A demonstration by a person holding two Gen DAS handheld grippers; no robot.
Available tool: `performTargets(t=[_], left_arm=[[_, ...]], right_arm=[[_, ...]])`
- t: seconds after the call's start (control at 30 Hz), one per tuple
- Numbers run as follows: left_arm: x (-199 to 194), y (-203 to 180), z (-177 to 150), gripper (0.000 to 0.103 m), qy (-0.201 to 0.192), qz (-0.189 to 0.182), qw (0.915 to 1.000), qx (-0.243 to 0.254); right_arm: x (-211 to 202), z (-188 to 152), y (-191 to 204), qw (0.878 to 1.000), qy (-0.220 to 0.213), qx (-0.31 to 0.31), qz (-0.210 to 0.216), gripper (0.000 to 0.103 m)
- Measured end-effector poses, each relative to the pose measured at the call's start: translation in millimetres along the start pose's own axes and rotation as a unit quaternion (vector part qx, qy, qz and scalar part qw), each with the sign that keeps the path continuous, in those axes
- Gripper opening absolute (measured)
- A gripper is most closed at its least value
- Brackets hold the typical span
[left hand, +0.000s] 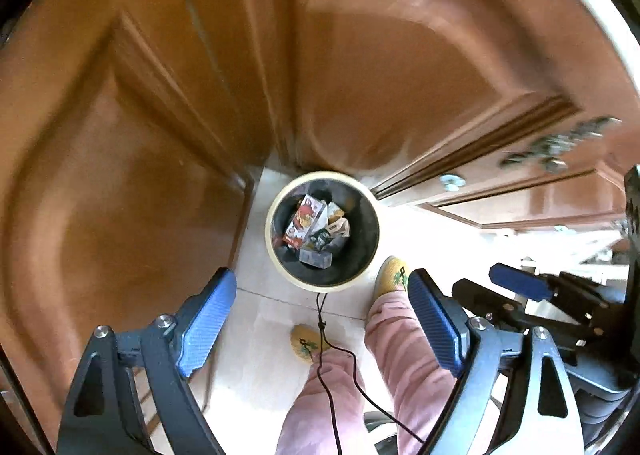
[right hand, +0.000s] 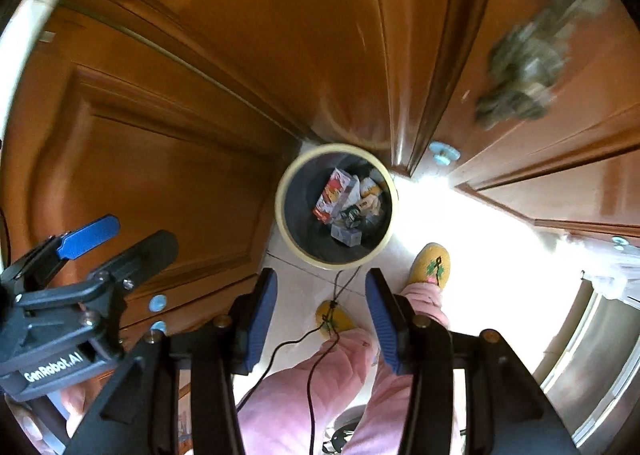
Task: Collect trash
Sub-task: 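Raise both tools back over the counter toward the loofah and bag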
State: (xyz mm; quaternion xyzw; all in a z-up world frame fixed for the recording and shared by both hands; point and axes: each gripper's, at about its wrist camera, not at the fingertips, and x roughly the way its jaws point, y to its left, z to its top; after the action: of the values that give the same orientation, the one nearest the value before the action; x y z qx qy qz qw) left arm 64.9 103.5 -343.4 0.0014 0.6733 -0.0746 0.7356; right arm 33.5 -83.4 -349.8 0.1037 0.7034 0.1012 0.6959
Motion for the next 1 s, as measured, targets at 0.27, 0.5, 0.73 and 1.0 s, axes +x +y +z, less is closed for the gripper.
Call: performTargets(t=[0.27,0.5,0.73,1.0], left_arm=[[-106.7,-22.5,-2.7,0.086,-0.072,0.000,0.9965,0.042],[-181.4,-37.8,2.2,0.086,-0.145,-0.007,0.9869,0.071],[-251.3,-48.8,15.6,0.087,-0.209,-0.013,0.9736,0.090],[-301.0,-52.6,36.9,0.091,-0.265,-0.010,0.9593,0.097]], right_arm=[[-101.6,-15.0,20.4,0.997,-0.075,-0.020,0.004,0.046],[-179.7,-18.3,36.2,0.989,-0.147,-0.029,-0.004,0.046],[-247.8,-16.5,50.4,0.976,-0.212,-0.042,-0.015,0.046],[-297.0,-3.5,62.6,0.963,-0.264,-0.052,-0.028,0.046]])
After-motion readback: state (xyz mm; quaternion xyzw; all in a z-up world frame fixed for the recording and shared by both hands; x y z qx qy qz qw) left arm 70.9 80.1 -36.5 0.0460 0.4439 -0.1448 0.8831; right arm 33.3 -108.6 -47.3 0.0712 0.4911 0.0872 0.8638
